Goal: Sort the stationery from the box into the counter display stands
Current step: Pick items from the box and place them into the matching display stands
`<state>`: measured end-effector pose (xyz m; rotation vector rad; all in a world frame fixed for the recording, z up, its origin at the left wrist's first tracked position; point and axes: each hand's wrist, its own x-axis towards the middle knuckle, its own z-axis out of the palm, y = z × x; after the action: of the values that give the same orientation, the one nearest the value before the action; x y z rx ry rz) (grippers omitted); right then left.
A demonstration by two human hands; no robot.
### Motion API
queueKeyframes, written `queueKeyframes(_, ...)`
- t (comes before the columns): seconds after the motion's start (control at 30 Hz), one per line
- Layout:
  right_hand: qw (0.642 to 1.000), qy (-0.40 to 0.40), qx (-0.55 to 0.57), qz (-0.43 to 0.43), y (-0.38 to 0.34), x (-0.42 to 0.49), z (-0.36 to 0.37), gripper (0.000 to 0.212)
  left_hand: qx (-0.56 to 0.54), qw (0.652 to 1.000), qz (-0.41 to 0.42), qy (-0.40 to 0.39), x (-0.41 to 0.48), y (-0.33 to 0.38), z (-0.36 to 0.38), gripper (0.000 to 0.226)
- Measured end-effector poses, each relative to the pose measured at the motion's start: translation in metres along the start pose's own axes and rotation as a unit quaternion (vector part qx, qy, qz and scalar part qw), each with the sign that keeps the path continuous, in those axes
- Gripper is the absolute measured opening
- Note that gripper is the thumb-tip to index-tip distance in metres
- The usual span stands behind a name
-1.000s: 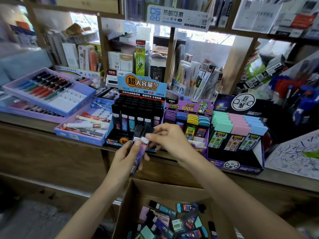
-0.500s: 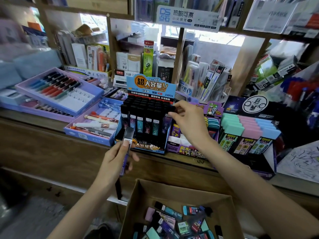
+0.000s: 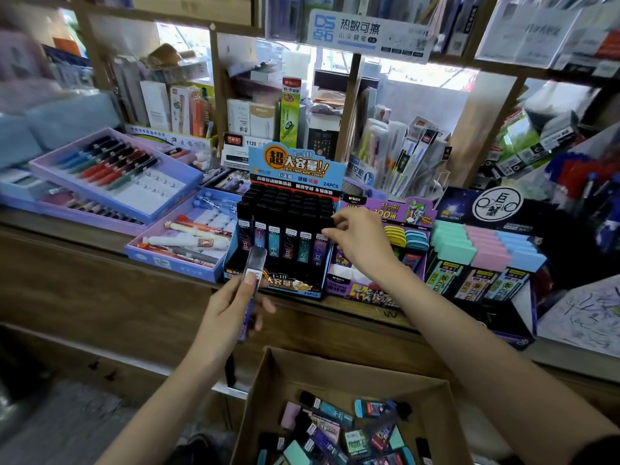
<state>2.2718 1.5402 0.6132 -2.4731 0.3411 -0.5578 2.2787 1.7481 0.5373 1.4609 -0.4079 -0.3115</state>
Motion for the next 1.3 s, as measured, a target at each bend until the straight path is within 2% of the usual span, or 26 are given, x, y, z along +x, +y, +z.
queueKeyframes(0.1,1.000,0.002,-0.003,0.014,-0.003,0.004,0.005,0.020,0.000,1.000,0.006,0.000,0.000,0.001,0.001,0.051)
queueKeyframes(0.3,0.999,-0.021,-0.020,0.045,-0.006,0.007,0.007,0.032,0.005,1.000,0.017,-0.005,0.001,0.004,0.006,0.047)
queueKeyframes(0.4,0.998,0.012,-0.049,0.024,-0.009,-0.001,0.000,0.028,-0.006,1.000,0.028,-0.010,0.001,0.008,0.006,0.045)
queueKeyframes(0.47,1.000,0.009,0.013,0.012,-0.016,-0.013,-0.006,0.029,-0.012,0.999,0.038,-0.018,0.002,0.010,0.005,0.043)
queueKeyframes(0.5,0.996,-0.026,0.085,0.010,-0.022,-0.021,-0.008,0.026,-0.013,0.999,0.044,-0.024,0.003,0.011,0.005,0.042)
queueKeyframes(0.57,0.965,-0.120,0.231,0.011,-0.035,-0.035,-0.008,0.017,-0.010,0.998,0.053,-0.032,0.004,0.012,0.006,0.041)
queueKeyframes(0.6,0.951,-0.147,0.271,0.009,-0.041,-0.040,-0.005,0.013,-0.009,0.998,0.056,-0.034,0.005,0.013,0.006,0.041)
queueKeyframes(0.8,0.938,-0.138,0.315,0.031,-0.056,-0.043,0.020,0.014,0.012,0.995,0.093,-0.042,0.008,0.016,0.001,0.037)
queueKeyframes(0.9,0.938,-0.152,0.311,0.005,-0.056,-0.041,0.031,0.012,0.035,0.993,0.093,-0.056,0.009,0.016,-0.006,0.034)
queueKeyframes(0.97,0.937,-0.119,0.329,0.008,-0.059,-0.032,0.033,0.009,0.079,0.991,0.106,-0.026,0.013,0.014,-0.014,0.031)
queueKeyframes(1.03,0.932,-0.058,0.357,0.017,-0.061,-0.014,0.031,0.006,0.172,0.977,0.125,0.033,0.023,0.009,-0.029,0.032)
queueKeyframes(1.13,0.953,0.013,0.303,0.003,-0.061,0.015,0.031,0.005,0.357,0.917,0.149,0.099,0.045,-0.001,-0.056,0.040)
queueKeyframes(1.2,0.966,0.015,0.258,-0.007,-0.062,0.028,0.039,0.005,0.431,0.885,0.147,0.099,0.059,-0.011,-0.068,0.043)
queueKeyframes(1.3,0.980,0.010,0.194,-0.032,-0.063,0.030,0.058,0.015,0.477,0.867,0.122,0.079,0.068,-0.026,-0.076,0.044)
